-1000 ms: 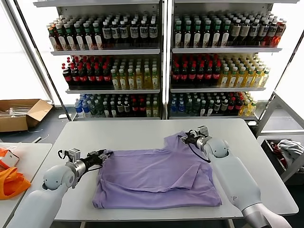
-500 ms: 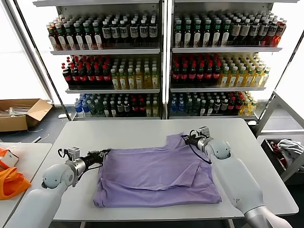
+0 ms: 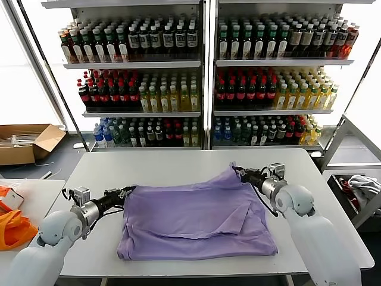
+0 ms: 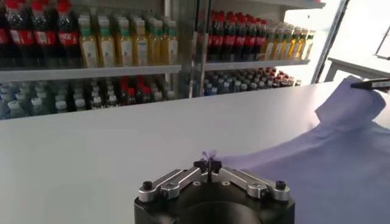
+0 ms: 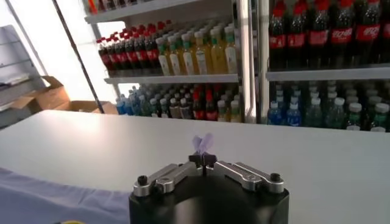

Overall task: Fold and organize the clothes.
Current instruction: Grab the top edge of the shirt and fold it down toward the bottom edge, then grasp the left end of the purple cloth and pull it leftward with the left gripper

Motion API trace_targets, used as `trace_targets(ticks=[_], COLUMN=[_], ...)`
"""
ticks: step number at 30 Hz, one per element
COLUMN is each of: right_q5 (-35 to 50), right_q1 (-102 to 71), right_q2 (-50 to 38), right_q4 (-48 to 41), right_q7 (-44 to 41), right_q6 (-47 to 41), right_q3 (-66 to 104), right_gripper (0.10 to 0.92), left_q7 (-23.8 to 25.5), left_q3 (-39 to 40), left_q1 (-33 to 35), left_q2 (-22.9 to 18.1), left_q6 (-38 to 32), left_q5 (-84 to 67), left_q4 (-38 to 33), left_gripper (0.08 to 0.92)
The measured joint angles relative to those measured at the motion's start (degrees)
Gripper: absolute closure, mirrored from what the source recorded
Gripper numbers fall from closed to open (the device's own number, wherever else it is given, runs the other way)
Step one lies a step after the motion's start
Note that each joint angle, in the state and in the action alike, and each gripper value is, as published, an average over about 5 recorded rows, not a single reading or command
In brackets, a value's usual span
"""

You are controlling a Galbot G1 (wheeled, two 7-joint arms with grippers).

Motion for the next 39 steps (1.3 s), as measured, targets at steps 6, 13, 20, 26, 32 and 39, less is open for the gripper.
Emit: trace_targets(ticks=[6, 13, 20, 26, 32, 39], right_q5=[1.03, 1.14, 1.13, 1.0, -1.84, -4.62], right_q1=[-11.24, -22.92, -30.29, -33.49, -34.07, -35.85], right_q2=[-2.62, -3.42, -3.63, -3.01, -0.29, 4.26], right_q4=[7.91, 14.67, 19.11, 22.22, 24.13, 25.79], right_q7=[-0.34, -0.27, 0.1, 0.44, 2.13, 4.24], right_q6=[1.35, 3.34, 5.59, 8.37, 13.93, 21.49], right_q3=[6.67, 11.52, 13.97, 16.77, 19.89, 22.52], right_gripper=[0.92, 0.92, 0.843, 0.67, 0.514, 0.306], left_q7=[-0.49, -0.08, 0.48, -0.13, -3.25, -11.13], left_q3=[-4.01, -8.36, -10.62, -13.36, -15.9, -14.54], left_q1=[7.55, 17.89, 25.03, 27.89, 29.58, 31.12], left_q2=[-0.69, -0.63, -1.09, -1.85, -3.54, -8.61], left_q6=[0.6, 1.61, 1.67, 1.57, 0.81, -2.27], left_q5=[0.99, 3.34, 7.0, 8.67, 7.84, 8.71], left_q4=[-6.86, -14.03, -18.71, -22.32, -26.01, -27.44], left_gripper=[0.914, 0.914, 0.872, 0.705, 0.532, 0.333])
